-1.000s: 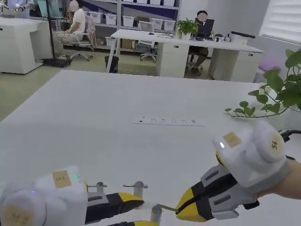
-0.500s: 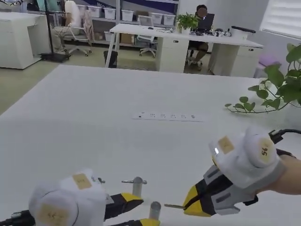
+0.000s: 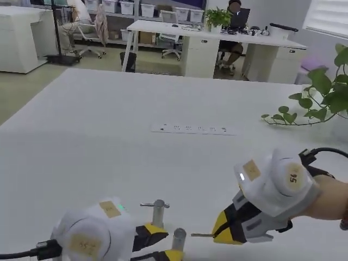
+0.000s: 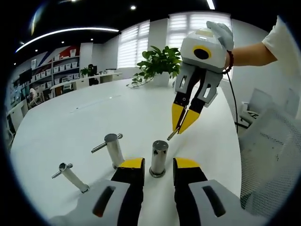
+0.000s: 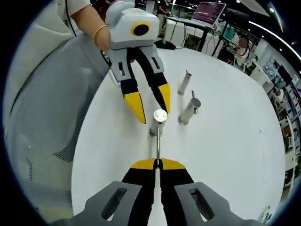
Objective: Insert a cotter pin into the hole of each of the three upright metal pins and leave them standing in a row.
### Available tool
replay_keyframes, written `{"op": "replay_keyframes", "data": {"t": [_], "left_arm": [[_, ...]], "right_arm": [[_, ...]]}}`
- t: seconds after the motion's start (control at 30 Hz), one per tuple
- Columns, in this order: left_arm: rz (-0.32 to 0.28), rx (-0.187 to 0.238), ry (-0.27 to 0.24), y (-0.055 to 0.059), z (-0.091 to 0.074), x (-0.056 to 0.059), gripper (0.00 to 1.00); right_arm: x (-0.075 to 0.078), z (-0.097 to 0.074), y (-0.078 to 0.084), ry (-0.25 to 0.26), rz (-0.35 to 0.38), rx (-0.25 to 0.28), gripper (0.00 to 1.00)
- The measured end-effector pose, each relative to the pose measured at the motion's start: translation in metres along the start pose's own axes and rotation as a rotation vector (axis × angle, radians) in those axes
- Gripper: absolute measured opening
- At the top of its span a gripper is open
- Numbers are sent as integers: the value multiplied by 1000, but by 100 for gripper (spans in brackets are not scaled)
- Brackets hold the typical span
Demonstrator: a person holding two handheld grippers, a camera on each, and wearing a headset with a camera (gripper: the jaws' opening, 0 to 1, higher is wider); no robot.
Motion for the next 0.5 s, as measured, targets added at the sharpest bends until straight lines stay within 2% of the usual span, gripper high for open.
{"op": "replay_keyframes", "data": {"t": [0.5], "left_arm": [[-3,-15,8,1,8,2,12]], "right_arm": [[6,6,-5,-14,-30,-13,3]]}}
Point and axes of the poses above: the centre of the closed fingertips' face, and the gripper's own axes: z roughly forward along the fingers, x roughly to its right, y roughly out of its underside, the point moved 7 cm from there along -z, roughly backward along the fingers, and after that the axes turned 15 degrees about -y, right-handed, at the moved point
